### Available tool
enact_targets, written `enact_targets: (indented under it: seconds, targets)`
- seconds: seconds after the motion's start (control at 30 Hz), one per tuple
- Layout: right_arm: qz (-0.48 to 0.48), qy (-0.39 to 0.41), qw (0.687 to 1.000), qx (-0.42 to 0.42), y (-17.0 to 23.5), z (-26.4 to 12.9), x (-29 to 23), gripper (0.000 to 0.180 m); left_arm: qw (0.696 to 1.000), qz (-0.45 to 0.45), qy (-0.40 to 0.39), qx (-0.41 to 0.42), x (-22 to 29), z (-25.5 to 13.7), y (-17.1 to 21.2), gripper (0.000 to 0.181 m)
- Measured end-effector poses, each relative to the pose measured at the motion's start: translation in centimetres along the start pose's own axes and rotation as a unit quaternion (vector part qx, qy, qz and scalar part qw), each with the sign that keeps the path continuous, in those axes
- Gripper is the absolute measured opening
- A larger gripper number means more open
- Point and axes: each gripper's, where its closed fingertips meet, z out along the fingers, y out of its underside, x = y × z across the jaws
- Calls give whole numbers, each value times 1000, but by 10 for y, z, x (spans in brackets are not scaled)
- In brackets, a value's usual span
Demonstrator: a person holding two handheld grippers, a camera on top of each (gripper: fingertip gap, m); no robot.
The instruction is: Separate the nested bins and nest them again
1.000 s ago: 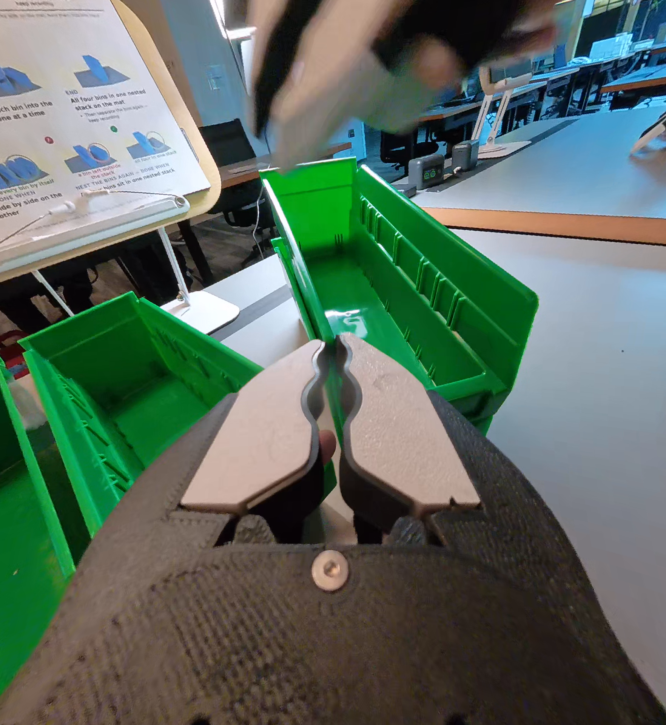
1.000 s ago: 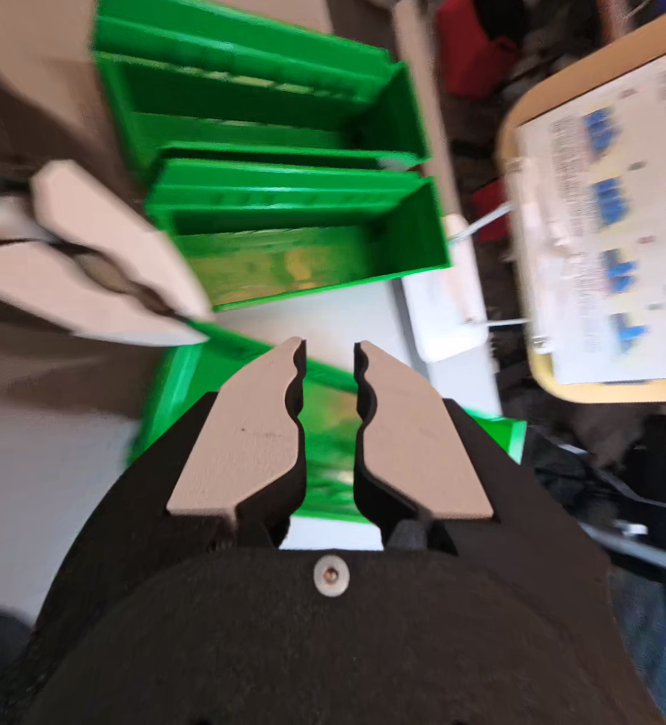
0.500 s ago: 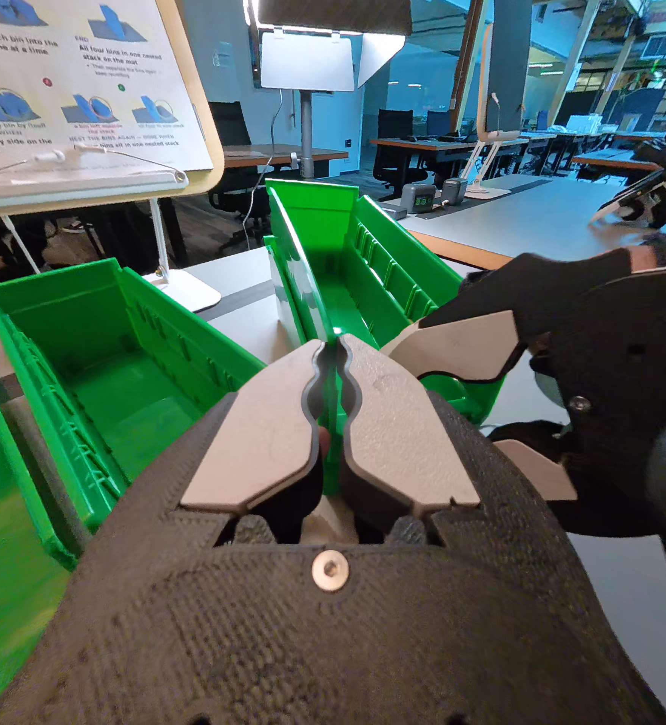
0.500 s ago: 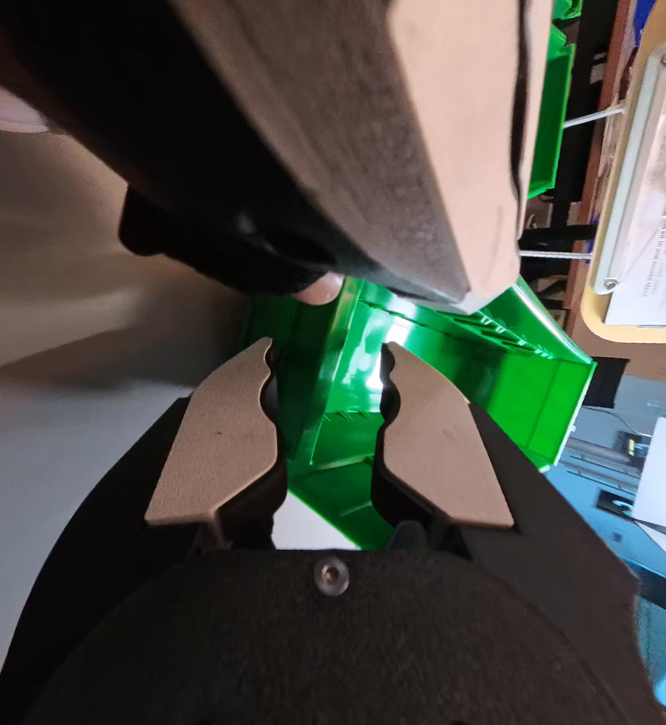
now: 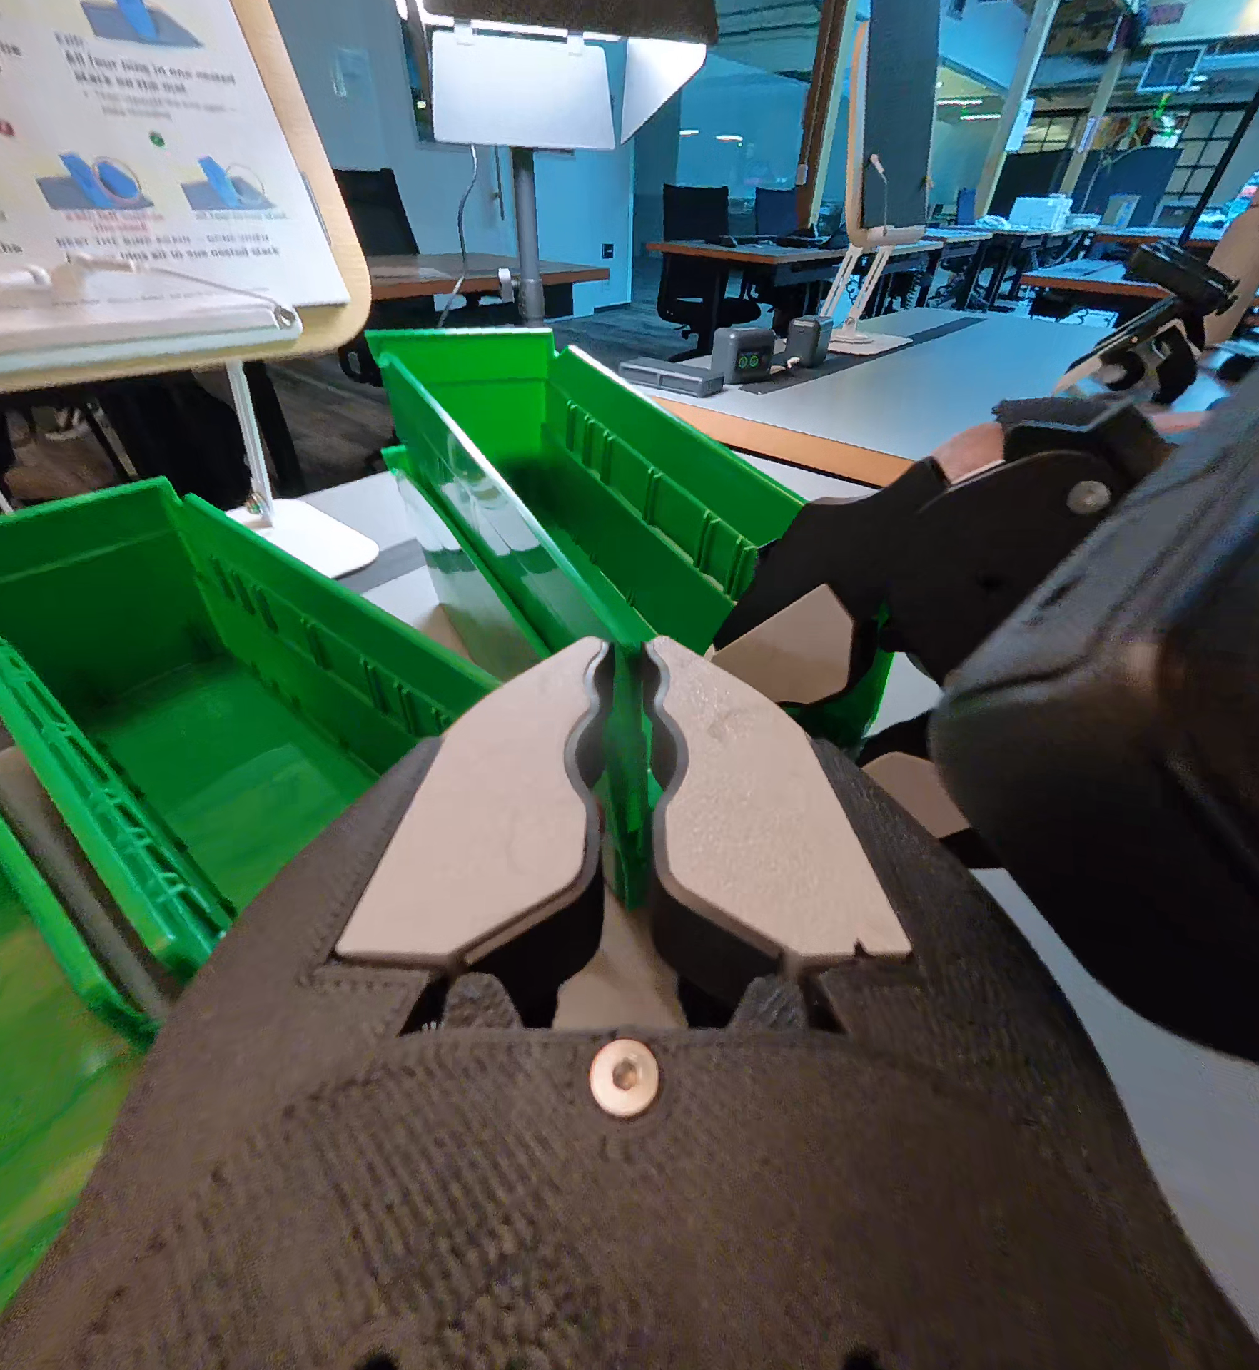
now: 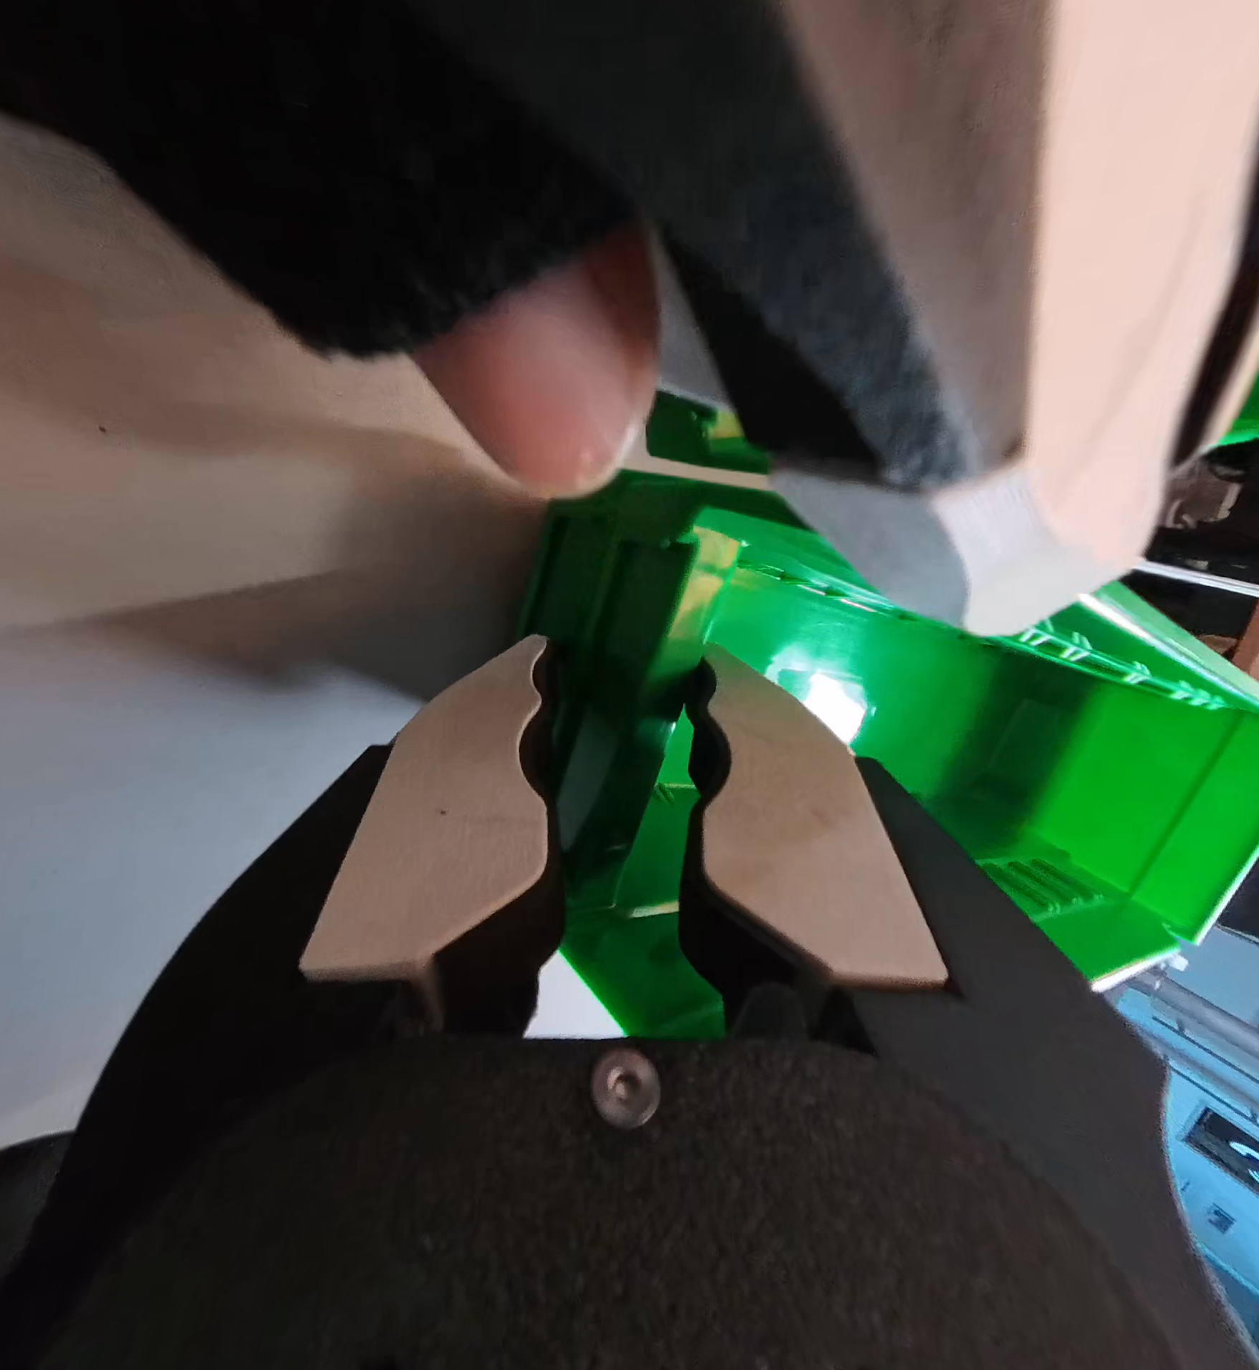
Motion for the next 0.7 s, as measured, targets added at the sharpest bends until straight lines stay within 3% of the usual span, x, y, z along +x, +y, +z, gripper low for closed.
enact_targets:
  seconds: [0.03, 0.27, 0.57, 0.7]
  targets:
    - [-2, -4, 1000, -2, 1, 0, 0, 33, 1000, 14, -1, 3, 0, -3, -3, 9]
    - [-16, -11, 999, -30, 21, -5, 7, 31, 999, 42, -4, 0, -5, -26, -15, 27]
    - [-40, -34, 998, -24, 27, -29, 16, 31, 997, 63, 4, -38, -5, -51, 7, 24]
    - [-41, -51, 998, -7, 20, -36, 19, 31, 994, 63, 57, -68, 17, -42, 28, 25]
